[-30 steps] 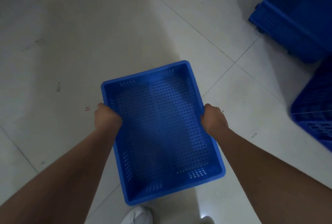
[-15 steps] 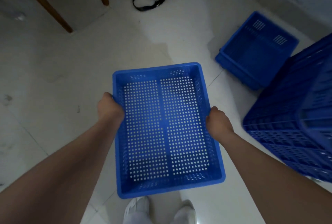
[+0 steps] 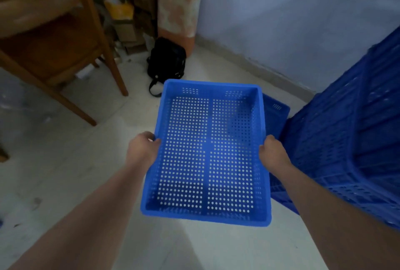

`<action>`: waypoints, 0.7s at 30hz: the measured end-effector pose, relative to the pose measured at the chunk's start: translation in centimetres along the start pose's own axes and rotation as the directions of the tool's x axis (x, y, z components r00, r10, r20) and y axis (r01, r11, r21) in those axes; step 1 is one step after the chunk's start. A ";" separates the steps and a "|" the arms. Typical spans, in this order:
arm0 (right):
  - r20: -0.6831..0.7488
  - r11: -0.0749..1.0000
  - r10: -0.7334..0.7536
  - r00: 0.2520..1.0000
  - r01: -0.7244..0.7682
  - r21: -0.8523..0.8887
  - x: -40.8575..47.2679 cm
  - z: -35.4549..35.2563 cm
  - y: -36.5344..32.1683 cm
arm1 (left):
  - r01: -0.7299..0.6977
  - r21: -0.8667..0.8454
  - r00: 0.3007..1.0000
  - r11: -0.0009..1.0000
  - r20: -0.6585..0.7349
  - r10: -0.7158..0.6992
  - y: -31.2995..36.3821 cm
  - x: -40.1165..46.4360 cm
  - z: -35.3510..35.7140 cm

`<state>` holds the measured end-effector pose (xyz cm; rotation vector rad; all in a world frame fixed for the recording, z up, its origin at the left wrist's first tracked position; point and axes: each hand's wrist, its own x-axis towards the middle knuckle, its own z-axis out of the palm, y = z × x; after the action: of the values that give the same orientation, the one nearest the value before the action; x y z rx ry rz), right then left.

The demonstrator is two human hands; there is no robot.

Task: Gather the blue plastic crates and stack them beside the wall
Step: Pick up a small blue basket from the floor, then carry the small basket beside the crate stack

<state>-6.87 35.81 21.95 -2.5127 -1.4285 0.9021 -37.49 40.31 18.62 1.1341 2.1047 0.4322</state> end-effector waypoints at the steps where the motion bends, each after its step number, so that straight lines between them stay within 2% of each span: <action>1: -0.019 1.000 0.011 1.000 -0.011 0.015 0.1 -1.3 -0.2 | -0.019 -0.003 1.000 1.000 0.018 0.019 1.2 -0.2 -0.4; 9: -0.126 0.992 0.123 0.984 -0.123 0.007 3.0 -9.7 0.6 | -0.161 0.069 0.985 0.984 0.079 0.156 13.2 0.8 0.0; 16: -0.192 0.981 0.182 0.964 -0.164 0.108 10.7 -14.8 2.4 | -0.221 0.073 0.972 0.973 0.096 0.213 22.8 4.3 5.8; 21: -0.214 0.960 0.254 0.943 -0.219 0.175 16.6 -16.8 3.9 | -0.227 0.142 0.968 0.964 0.142 0.207 29.7 7.5 10.2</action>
<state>11.53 50.34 26.92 -2.6093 -0.9677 0.6841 -15.43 62.84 25.40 1.4545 1.9390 0.2894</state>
